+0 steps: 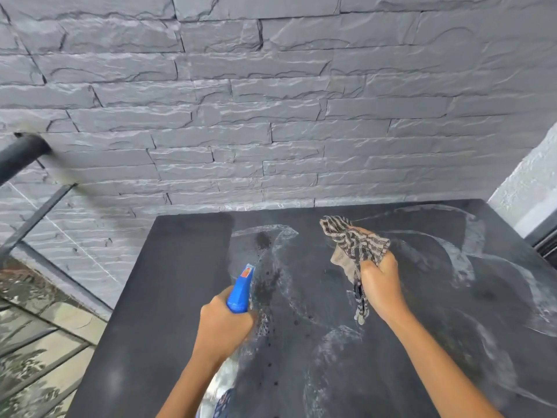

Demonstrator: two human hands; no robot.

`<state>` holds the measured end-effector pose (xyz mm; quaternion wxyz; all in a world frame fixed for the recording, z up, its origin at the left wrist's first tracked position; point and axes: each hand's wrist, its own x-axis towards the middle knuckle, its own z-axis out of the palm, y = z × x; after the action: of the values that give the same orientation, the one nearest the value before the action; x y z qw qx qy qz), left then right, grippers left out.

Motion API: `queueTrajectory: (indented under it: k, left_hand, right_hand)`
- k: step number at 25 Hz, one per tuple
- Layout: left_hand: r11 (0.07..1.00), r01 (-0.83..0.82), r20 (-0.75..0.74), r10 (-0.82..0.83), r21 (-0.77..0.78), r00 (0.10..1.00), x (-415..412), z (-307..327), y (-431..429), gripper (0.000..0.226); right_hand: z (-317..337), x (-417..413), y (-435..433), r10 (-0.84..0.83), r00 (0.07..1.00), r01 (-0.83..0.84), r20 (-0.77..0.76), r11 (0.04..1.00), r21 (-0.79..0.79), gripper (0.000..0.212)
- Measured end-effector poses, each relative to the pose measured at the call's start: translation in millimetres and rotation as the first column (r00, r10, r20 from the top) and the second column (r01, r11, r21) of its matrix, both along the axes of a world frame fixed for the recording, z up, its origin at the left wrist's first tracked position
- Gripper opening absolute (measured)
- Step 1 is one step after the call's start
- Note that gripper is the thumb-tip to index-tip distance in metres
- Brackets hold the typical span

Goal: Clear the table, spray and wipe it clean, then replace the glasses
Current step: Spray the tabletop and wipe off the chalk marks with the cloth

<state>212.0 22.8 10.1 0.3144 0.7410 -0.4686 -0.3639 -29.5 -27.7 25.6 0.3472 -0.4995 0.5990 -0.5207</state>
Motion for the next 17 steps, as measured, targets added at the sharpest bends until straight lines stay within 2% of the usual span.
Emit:
queueTrajectory:
  k: [4, 6, 7, 8, 9, 10, 11, 12, 15, 17]
  left_hand:
    - [0.985, -0.037, 0.018, 0.041, -0.169, 0.999, 32, 13, -27, 0.003]
    - [0.968, -0.093, -0.024, 0.09, -0.235, 0.996, 48, 18, -51, 0.014]
    - [0.957, -0.124, -0.051, 0.115, -0.262, 0.992, 54, 19, -65, 0.019]
    - [0.944, -0.156, -0.071, 0.141, -0.289, 0.987, 60, 18, -80, 0.023]
    - [0.93, -0.187, -0.089, 0.168, -0.315, 0.982, 64, 17, -93, 0.025]
    - [0.916, -0.214, -0.107, 0.188, -0.341, 0.976, 68, 16, -106, 0.027]
    - [0.901, -0.241, -0.126, 0.208, -0.36, 0.97, 72, 13, -119, 0.028]
    - [0.886, -0.263, -0.147, 0.222, -0.383, 0.964, 76, 10, -131, 0.03]
    - [0.844, -0.336, -0.196, 0.277, -0.418, 0.941, 88, -3, -168, 0.022]
    - [0.832, -0.359, -0.207, 0.297, -0.424, 0.932, 94, -10, -186, 0.011]
  right_hand:
    - [-36, 39, -21, -0.069, 0.998, 0.07, -0.011, 0.994, 0.081, 0.052]
    - [-68, 73, -33, 0.049, 0.993, -0.029, -0.112, 0.984, 0.173, 0.06]
    - [-88, 91, -37, 0.192, 0.965, -0.147, -0.177, 0.96, 0.238, 0.067]
    - [-114, 111, -37, 0.366, 0.894, -0.281, -0.26, 0.908, 0.312, 0.069]
    - [-136, 127, -35, 0.516, 0.77, -0.384, -0.375, 0.845, 0.373, 0.066]
    - [-153, 141, -35, 0.586, 0.615, -0.43, -0.527, 0.81, 0.399, 0.06]
    - [-169, 150, -38, 0.561, 0.468, -0.444, -0.683, 0.817, 0.367, 0.057]
    - [-174, 154, -46, 0.517, 0.37, -0.438, -0.772, 0.83, 0.346, 0.06]
    - [-188, 159, -108, 0.545, 0.263, -0.474, -0.796, 0.792, 0.385, 0.064]
    - [-195, 159, -162, 0.52, 0.242, -0.467, -0.819, 0.802, 0.372, 0.062]
